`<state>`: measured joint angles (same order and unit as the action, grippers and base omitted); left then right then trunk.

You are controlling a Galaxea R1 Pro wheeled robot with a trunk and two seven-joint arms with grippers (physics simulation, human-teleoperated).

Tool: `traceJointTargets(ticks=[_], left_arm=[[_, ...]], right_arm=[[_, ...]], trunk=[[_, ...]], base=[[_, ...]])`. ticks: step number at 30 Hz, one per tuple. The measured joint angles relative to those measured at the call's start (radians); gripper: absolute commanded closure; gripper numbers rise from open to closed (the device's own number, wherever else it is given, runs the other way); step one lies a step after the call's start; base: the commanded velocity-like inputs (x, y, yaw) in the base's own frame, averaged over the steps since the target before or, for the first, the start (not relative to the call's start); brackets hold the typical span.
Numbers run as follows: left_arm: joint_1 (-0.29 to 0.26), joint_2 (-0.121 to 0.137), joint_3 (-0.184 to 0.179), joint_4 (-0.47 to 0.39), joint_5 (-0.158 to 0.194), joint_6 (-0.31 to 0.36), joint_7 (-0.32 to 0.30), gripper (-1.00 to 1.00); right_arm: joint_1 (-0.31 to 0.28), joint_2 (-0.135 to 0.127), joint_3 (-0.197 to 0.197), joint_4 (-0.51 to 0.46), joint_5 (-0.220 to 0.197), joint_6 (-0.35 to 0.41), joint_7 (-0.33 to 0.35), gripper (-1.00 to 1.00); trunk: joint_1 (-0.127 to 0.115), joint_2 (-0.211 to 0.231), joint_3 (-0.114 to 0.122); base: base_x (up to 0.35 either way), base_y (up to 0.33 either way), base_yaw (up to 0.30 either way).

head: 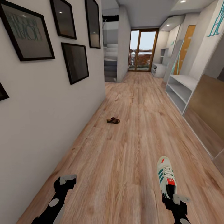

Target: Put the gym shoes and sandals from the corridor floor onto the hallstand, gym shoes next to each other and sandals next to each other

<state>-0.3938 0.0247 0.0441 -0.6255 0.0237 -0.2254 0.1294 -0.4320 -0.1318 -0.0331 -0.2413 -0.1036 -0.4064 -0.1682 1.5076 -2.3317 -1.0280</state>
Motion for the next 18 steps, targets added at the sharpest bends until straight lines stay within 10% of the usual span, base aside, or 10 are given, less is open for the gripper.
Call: traceJointTargets(ticks=[18], left_arm=[[0.0,0.0,0.0,0.0,0.0,0.0,0.0,-1.0]], right_arm=[[0.0,0.0,0.0,0.0,0.001,0.0,0.002,1.0]], trunk=[[0.0,0.0,0.0]], base=[[0.34,0.0,-0.075]])
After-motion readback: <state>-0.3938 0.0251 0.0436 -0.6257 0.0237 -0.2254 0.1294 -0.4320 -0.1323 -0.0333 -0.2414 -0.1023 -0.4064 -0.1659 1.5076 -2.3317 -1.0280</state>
